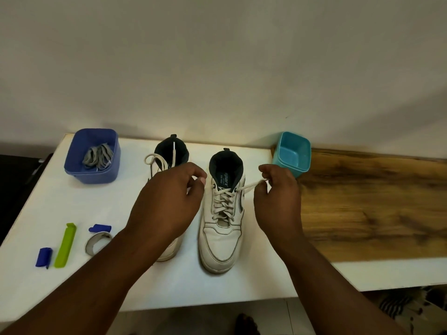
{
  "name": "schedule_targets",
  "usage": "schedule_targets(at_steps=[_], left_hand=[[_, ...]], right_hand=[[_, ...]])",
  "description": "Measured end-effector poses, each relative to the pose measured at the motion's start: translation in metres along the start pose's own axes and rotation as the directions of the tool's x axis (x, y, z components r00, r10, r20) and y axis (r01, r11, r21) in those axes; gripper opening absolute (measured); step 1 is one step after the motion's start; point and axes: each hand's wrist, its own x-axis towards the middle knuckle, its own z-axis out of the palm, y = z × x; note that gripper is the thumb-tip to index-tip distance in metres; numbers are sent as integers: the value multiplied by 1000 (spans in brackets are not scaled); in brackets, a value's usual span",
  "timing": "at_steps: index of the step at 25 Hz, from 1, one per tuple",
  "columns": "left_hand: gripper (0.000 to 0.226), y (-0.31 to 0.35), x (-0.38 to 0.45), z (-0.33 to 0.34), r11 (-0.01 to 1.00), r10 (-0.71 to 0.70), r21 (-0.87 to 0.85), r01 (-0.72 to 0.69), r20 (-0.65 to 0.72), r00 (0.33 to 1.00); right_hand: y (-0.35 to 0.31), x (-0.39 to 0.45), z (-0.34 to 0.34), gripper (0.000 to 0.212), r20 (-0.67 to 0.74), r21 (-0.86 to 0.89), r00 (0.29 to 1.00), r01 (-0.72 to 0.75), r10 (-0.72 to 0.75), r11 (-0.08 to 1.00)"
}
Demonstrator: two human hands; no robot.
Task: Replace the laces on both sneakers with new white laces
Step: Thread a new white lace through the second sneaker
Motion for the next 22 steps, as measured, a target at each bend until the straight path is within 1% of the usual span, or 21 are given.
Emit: schedule_targets(at_steps=[2,3,4,5,6,7,8,9,10,11,12,13,14,15,16,17,18,19,20,21,22], left_hand=[[8,15,-10,-5,987,30,-162,-12,110,993],[6,22,-16,-8,974,66,-224,-26,170,983],[5,31,-23,-12,960,117,-274,-53,222,968],[5,38,-31,-17,941,185,-325,-95,260,948],[5,46,-38,-23,913,260,-383,-140,283,923],[9,53,-43,-28,887,329,-422,-188,290,899],[17,55,-47,-32,873,379,-425,-240,282,881],[26,53,-48,-33,879,398,-382,-286,255,881],[33,48,-45,-32,897,382,-307,-318,179,907],[36,39,-37,-29,920,340,-226,-320,53,939],[34,28,-27,-24,937,290,-181,-298,-71,954],[32,16,-15,-19,948,249,-172,-269,-132,960],[33,5,-5,-13,951,253,-153,-268,-111,961],[35,-7,2,-6,944,311,-107,-311,-16,950],[38,-16,6,2,928,373,-59,-369,111,921],[38,-22,7,9,915,401,-59,-399,233,886],[35,-26,6,14,920,390,-107,-377,333,858],[29,-27,7,17,936,350,-186,-299,395,850],[23,-28,7,21,942,299,-272,-198,410,862],[19,-27,7,24,928,243,-361,-95,390,888],[19,-26,8,26,902,181,-431,-19,340,923]], right_hand=[[-19,-2,0,44,35,97,998,41,-45,994],[-29,-4,-2,48,88,128,989,107,-119,986],[-36,-6,-7,50,155,169,961,204,-230,964],[-39,-9,-13,51,249,229,900,305,-358,925],[-40,-10,-19,50,378,306,801,366,-465,879],[-43,-16,-26,47,510,360,702,350,-497,865],[-49,-23,-33,42,627,391,607,295,-487,872],[-50,-27,-33,28,669,366,553,337,-497,867],[-52,-27,-30,16,657,279,533,485,-533,829],[-52,-28,-29,15,638,227,496,611,-590,759],[-51,-28,-29,18,635,230,438,679,-637,697],[-54,-26,-29,22,639,253,394,703,-660,665],[-55,-25,-31,23,652,275,381,687,-656,672],[-58,-26,-34,23,663,296,365,673,-653,678],[-58,-29,-34,23,680,299,351,670,-644,680],[-59,-33,-35,23,697,295,334,673,-634,679],[-59,-35,-34,24,709,304,319,667,-630,680],[-59,-35,-34,24,719,311,316,649,-619,694],[-58,-34,-32,23,721,317,324,631,-612,708],[-56,-32,-32,22,722,321,337,611,-604,724],[-55,-30,-32,22,718,323,353,594,-600,737]])
